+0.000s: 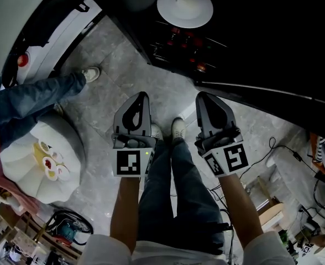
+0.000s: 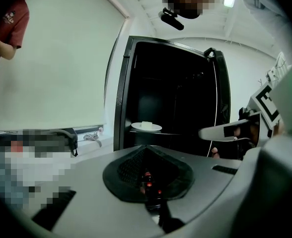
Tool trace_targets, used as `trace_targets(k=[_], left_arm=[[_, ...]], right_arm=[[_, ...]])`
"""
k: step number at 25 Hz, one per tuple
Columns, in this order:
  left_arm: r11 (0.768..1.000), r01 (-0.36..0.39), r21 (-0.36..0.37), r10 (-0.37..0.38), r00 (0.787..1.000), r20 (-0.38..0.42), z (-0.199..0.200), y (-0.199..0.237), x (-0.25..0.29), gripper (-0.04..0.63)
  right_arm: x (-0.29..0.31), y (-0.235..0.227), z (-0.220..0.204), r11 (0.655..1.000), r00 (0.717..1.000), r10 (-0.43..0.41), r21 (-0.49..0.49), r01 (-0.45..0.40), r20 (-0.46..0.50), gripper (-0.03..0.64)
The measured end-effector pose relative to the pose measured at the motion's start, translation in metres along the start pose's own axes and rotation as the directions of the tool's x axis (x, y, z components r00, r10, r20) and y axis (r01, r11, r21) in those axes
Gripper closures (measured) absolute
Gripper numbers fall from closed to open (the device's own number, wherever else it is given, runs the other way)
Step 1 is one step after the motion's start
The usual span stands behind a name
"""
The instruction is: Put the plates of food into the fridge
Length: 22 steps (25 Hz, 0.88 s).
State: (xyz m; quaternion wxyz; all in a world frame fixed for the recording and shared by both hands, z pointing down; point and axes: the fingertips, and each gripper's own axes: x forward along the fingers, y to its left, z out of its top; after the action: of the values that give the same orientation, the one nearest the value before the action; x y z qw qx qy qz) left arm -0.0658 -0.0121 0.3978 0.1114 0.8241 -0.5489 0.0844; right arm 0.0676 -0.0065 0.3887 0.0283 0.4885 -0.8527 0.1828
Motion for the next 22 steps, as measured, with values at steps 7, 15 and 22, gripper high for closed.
trace_targets(k=[7, 15, 22], left_arm=[[0.999, -0.024, 0.024, 0.024, 1.0, -0.013, -0.009, 0.004, -0.014, 0.595], [1.0, -0.027, 0.002, 0.027, 0.998, -0.054, -0.018, -0.002, -0.023, 0.595], [1.0, -0.016, 0.002, 0.016, 0.999, -0.046, -0.012, -0.005, -0.029, 0.595]], right_arm=[[-0.006, 0.004, -0.01, 1.0, 1.0, -0.001, -0.013, 0.001, -0.015, 0.607], [-0.005, 0.005, -0.012, 1.0, 1.0, -0.014, -0.014, 0.014, -0.02, 0.607], [-0.011, 0.009, -0.008, 1.0, 1.0, -0.001, -0.018, 0.001, -0.028, 0.607]])
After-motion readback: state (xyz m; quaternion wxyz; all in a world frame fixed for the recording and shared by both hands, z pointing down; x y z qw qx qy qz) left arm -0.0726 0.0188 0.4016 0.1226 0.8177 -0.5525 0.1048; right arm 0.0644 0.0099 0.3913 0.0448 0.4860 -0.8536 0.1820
